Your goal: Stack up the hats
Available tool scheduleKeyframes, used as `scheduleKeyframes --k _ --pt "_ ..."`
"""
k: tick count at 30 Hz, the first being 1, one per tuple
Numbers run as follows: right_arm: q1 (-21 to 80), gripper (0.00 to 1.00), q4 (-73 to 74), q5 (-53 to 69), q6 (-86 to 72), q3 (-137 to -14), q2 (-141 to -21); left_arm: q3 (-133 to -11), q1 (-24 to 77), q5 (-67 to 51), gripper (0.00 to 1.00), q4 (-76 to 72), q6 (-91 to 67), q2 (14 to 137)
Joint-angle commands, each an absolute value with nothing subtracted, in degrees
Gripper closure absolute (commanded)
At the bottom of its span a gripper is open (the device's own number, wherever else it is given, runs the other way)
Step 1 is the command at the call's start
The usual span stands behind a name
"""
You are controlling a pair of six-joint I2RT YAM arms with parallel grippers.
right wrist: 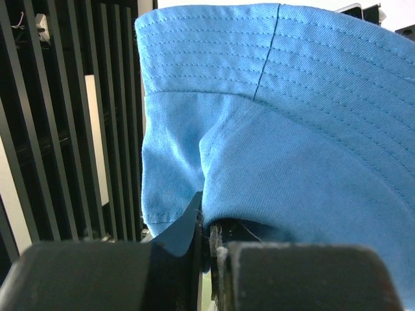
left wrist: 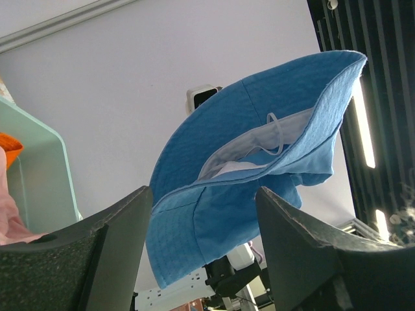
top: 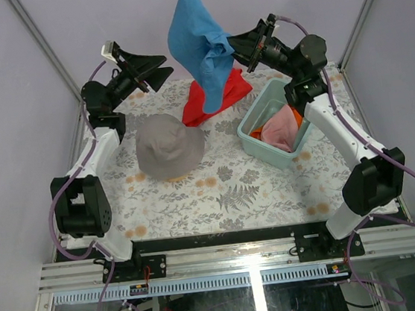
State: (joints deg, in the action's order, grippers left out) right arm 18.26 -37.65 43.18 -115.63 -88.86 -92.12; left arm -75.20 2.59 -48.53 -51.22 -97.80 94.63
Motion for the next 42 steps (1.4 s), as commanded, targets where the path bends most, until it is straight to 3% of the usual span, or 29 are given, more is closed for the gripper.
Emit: scheduleKeyframes --k 1,18,21,26,29,34,42 --pt "18.95 1.00 -44.39 44.03 -118.86 -88.73 -92.09 -77.75 3.91 -47.47 0.36 -59.17 -98.26 95.67" --pt "19.33 1.00 -44.25 43.73 -119.01 -86.06 -93.10 -79.44 7.20 -45.66 0.36 -68.00 -101.82 98.44" --pt "19.45 1.00 -44.29 43.60 -118.89 -85.35 -93.40 -79.43 8.13 -46.00 0.46 -68.32 -101.99 98.78" --pt "19.56 1.00 -42.43 44.05 -116.46 -84.66 -93.90 -75.41 7.88 -47.75 0.80 -68.66 -102.37 96.67" --pt "19.58 1.00 -32.50 45.86 -107.13 -87.18 -94.44 -70.73 5.98 -48.60 0.86 -68.41 -102.50 93.28" --pt "20.11 1.00 -1.96 44.01 -81.84 -96.11 -95.78 -62.57 -0.71 -50.80 0.87 -68.02 -103.70 87.18" --pt "24.06 1.00 12.03 41.02 -69.80 -104.49 -101.74 -55.06 -7.72 -53.97 0.86 -65.54 -103.33 80.84"
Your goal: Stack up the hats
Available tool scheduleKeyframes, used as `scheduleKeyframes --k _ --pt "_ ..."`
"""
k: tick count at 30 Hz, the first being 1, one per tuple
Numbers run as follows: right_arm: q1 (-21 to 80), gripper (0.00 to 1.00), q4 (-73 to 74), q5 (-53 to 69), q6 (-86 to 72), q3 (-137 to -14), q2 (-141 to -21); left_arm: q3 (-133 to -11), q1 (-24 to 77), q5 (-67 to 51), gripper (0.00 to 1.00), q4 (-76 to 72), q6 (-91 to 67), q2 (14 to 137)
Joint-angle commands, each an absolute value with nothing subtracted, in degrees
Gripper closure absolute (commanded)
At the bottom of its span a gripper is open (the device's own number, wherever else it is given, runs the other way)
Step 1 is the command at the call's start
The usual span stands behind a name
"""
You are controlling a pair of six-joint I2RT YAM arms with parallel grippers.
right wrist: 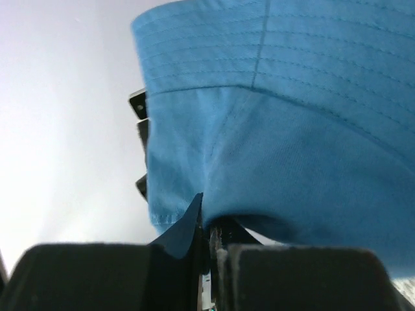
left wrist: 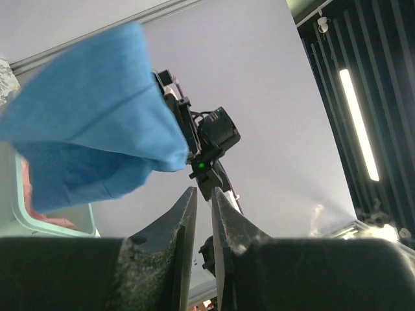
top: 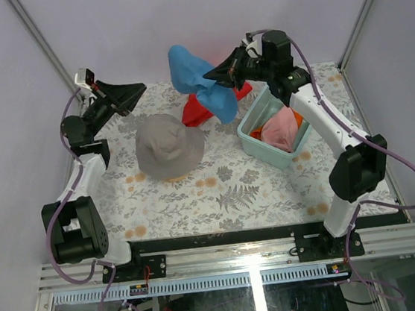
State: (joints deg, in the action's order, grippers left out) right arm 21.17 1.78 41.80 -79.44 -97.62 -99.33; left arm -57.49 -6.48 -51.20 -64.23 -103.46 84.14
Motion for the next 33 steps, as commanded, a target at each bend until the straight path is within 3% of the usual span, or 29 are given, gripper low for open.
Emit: scheduleKeyframes --k 1,5,11,13,20,33 --pt "24.71 1.00 12.16 41.24 -69.98 -105.27 -102.45 -54.04 -8.23 -54.05 0.86 -65.44 -103.23 80.06" --pt "25.94 1.00 7.46 42.07 -74.16 -104.95 -102.89 -51.89 -8.67 -54.85 0.80 -63.47 -101.37 78.13" --pt "25.88 1.00 -8.96 43.23 -88.94 -102.51 -101.42 -51.95 -10.28 -56.86 0.47 -54.95 -88.52 74.39" --pt "25.86 1.00 -15.25 43.35 -95.23 -102.01 -101.33 -52.22 -11.06 -57.12 0.41 -55.66 -87.48 74.47" --pt "25.97 1.00 -21.59 43.20 -106.78 -108.97 -103.89 -55.67 -10.95 -56.39 0.36 -62.23 -87.10 78.16" --pt "28.29 1.00 -28.90 42.49 -116.94 -108.32 -104.44 -60.04 -6.72 -52.52 0.36 -69.86 -83.22 84.96"
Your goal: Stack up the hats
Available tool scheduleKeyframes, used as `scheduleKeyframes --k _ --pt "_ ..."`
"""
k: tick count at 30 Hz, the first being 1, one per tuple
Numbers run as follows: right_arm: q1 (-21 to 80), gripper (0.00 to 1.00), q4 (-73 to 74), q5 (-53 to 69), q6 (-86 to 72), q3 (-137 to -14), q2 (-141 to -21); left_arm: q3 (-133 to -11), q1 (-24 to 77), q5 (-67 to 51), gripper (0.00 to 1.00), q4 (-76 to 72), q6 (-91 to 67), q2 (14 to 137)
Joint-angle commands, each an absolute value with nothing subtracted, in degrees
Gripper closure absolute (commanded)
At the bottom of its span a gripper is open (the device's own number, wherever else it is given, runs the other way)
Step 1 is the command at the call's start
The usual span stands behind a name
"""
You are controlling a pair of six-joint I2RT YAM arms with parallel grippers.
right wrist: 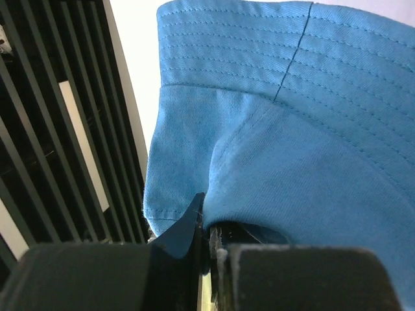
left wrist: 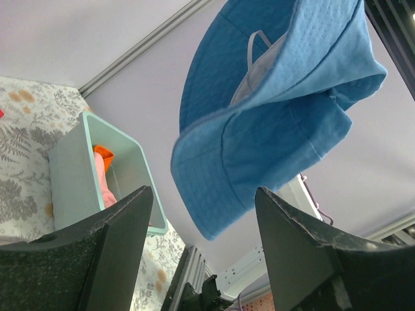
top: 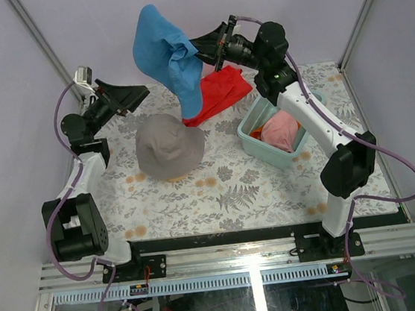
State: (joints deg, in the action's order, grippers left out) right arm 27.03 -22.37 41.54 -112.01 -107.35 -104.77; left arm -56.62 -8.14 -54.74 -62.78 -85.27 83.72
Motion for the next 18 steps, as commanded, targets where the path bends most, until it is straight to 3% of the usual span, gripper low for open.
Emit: scheduleKeyframes --k 1,12,13,16,18 --pt "28.46 1.00 -29.48 42.39 -117.55 -107.76 -104.34 -60.80 -6.19 -52.39 0.36 -69.84 -82.85 85.40" --pt "28.79 1.00 -30.54 41.97 -118.66 -103.95 -103.75 -64.79 -3.96 -49.92 0.36 -73.38 -84.50 89.50" --pt "28.81 1.00 -30.91 41.81 -118.70 -103.30 -103.60 -64.68 -3.88 -49.79 0.40 -74.16 -84.99 89.62" --pt "28.83 1.00 -31.43 41.61 -118.52 -101.07 -103.30 -64.24 -3.66 -49.95 0.67 -75.67 -86.34 89.71" --pt "28.80 1.00 -31.95 41.55 -118.36 -99.66 -103.17 -63.37 -3.63 -50.16 0.79 -76.38 -87.12 89.40"
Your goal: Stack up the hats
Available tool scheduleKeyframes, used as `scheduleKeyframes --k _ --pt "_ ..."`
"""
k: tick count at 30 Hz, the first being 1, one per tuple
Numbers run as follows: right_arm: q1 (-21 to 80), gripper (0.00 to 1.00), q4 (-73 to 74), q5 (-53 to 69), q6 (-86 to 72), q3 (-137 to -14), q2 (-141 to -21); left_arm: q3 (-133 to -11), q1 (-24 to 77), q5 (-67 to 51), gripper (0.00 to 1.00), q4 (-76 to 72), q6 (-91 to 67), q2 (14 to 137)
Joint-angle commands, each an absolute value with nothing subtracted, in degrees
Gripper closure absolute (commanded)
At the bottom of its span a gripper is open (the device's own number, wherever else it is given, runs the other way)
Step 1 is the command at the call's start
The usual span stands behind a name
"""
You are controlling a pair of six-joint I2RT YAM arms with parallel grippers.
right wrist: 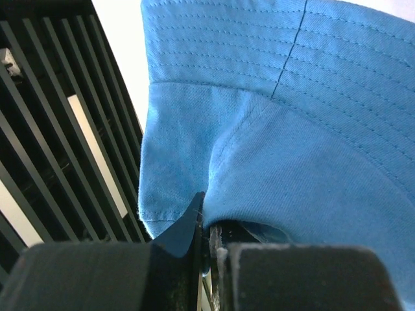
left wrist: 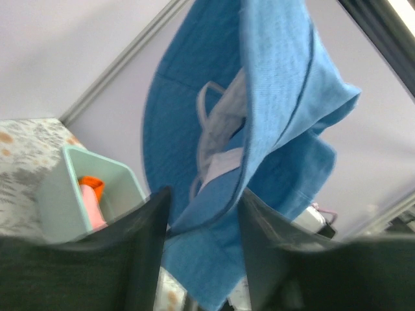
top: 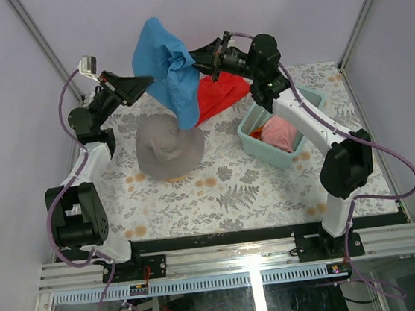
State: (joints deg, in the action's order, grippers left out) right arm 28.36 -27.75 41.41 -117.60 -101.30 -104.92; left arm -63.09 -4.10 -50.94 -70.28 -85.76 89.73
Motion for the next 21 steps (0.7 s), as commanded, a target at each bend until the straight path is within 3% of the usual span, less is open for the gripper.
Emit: scheduleKeyframes --k 1,5,13,21 --pt "28.83 1.00 -32.13 41.49 -118.23 -99.00 -103.16 -62.67 -3.71 -50.27 0.84 -77.00 -87.69 89.13" --pt "28.76 1.00 -28.49 42.27 -113.15 -97.53 -103.11 -57.62 -4.40 -52.24 0.93 -78.89 -90.66 86.97" --pt "28.80 1.00 -9.59 41.88 -92.02 -96.33 -101.54 -47.01 -10.95 -56.53 0.93 -76.49 -93.11 79.86" --pt "29.03 1.00 -2.71 41.42 -84.64 -99.80 -103.58 -38.57 -15.01 -59.03 0.93 -71.97 -90.35 74.20"
